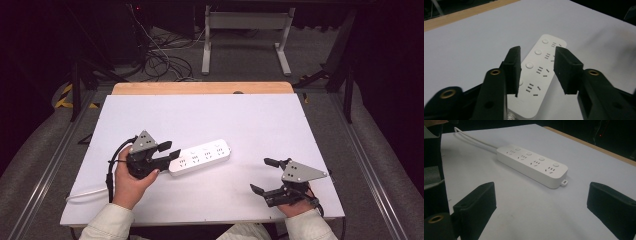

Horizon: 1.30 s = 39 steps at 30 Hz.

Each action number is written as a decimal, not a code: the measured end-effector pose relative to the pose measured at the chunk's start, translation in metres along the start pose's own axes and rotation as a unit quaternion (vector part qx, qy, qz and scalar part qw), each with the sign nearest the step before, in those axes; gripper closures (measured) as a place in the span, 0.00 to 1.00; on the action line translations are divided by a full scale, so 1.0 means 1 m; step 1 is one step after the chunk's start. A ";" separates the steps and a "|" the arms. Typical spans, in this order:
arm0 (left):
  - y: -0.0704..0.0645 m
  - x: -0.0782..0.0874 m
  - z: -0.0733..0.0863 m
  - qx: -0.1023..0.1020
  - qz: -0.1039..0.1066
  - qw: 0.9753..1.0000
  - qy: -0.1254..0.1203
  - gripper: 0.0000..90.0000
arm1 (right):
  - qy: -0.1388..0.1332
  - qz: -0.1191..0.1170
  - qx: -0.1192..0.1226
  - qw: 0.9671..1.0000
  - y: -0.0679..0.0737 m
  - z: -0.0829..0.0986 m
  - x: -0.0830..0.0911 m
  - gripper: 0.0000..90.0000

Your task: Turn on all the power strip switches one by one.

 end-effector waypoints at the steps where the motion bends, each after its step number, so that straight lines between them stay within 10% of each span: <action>1: 0.001 0.000 -0.001 0.003 0.000 1.000 -0.003 0.64 | 0.000 0.000 0.000 1.000 0.000 0.000 0.000 0.10; 10: 0.016 -0.020 0.003 0.042 0.008 0.999 0.031 1.00 | 0.004 -0.002 0.000 1.000 0.000 0.001 -0.001 0.10; 39: 0.028 -0.060 0.023 0.031 -0.024 0.992 0.120 1.00 | 0.006 -0.006 0.001 1.000 0.001 0.001 -0.002 0.10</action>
Point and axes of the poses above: each handheld gripper's, and its own axes: x roughly backward along the jaws, z roughly out of its underside, y roughly to its left, the point moved 5 cm from there along -x, roughly forward along the jaws, and after that the axes turned 8 degrees about z, right-handed, at the moved point
